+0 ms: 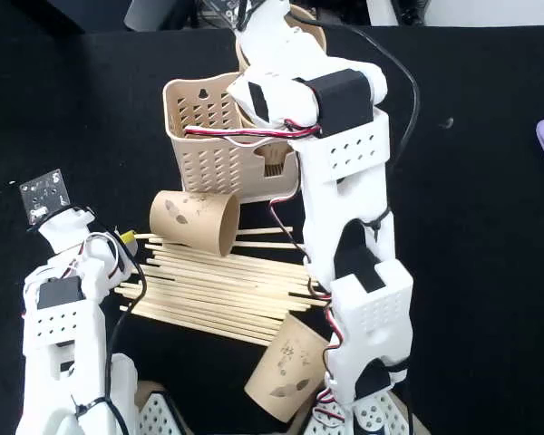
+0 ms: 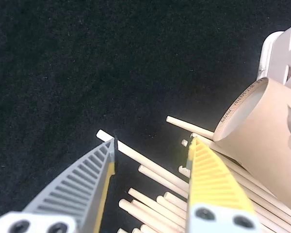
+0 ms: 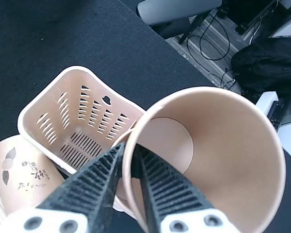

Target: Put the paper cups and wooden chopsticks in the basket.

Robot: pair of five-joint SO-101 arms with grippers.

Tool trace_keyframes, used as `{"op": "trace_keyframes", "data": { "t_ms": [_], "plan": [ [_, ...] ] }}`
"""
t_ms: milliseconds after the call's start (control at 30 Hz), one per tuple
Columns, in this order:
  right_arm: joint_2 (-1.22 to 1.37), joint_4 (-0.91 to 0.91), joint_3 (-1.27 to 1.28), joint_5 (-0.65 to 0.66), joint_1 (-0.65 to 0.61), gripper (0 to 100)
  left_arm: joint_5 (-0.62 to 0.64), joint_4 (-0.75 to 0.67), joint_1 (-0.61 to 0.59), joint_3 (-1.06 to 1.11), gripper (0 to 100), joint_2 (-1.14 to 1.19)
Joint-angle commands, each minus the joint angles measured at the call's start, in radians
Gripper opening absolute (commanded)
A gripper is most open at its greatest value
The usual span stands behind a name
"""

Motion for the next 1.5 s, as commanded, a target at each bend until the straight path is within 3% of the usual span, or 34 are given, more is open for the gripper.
{"op": "trace_keyframes", "data": {
  "t_ms": [0,400,1467],
  "plan": [
    [-0.048,0.032,0.025,-0.021,-0.006,1.1,0.005,-0.015,-0.001,-0.012,24,-0.018],
    [-0.266,0.026,0.289,-0.014,-0.002,1.1,0.006,-0.015,-0.001,-0.012,24,-0.018],
    [-0.099,-0.009,0.305,-0.014,0.057,1.1,0.005,-0.015,-0.001,-0.013,24,-0.018]
  ]
}}
